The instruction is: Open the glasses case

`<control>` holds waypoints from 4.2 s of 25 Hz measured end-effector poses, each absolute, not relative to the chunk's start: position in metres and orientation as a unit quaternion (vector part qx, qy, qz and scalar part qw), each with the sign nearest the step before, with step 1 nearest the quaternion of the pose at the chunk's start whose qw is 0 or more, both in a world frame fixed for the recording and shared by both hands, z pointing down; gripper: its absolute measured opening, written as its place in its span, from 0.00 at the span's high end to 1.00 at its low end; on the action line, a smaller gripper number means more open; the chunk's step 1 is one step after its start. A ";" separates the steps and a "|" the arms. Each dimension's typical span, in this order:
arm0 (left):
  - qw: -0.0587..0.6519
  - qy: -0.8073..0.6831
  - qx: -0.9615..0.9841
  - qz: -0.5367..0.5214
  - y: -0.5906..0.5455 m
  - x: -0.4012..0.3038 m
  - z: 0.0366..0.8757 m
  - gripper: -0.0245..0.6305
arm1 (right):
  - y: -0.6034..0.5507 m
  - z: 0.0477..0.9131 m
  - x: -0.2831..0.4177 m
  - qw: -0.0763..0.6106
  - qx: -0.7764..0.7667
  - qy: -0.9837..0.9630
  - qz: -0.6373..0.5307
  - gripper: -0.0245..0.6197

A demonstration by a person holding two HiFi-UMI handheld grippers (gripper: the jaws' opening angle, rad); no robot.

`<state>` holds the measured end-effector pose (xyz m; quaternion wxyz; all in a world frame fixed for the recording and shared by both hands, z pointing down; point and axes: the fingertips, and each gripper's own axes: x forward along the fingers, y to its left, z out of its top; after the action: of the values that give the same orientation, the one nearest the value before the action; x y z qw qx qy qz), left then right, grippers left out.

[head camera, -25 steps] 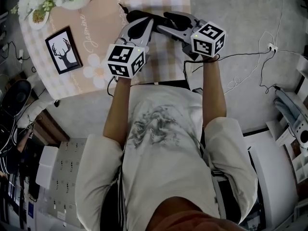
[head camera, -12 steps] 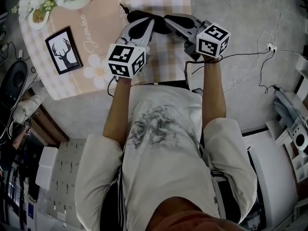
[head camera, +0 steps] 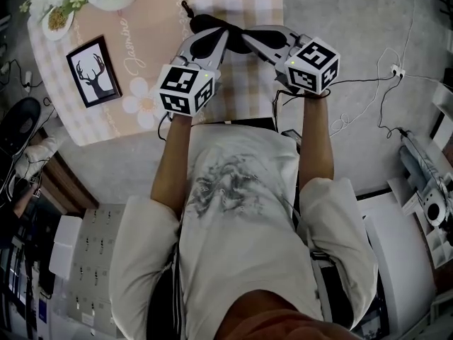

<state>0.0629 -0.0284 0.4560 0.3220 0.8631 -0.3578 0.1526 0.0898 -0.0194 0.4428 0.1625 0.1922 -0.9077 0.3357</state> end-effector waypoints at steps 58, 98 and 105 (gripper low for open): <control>0.241 -0.337 0.891 0.187 -0.047 0.030 0.460 0.96 | -0.002 0.456 0.104 0.231 0.282 -0.876 0.316 0.79; 0.246 -0.338 0.891 0.176 -0.045 0.029 0.459 0.96 | -0.020 0.461 0.096 0.169 0.300 -0.863 0.368 0.78; 0.248 -0.341 0.890 0.175 -0.046 0.029 0.460 0.96 | -0.022 0.461 0.091 0.167 0.298 -0.866 0.366 0.81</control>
<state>0.0287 -0.0461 0.4600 0.2475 0.8897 -0.3414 0.1749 0.0913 -0.0221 0.4610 0.1671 0.2975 -0.8659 0.3656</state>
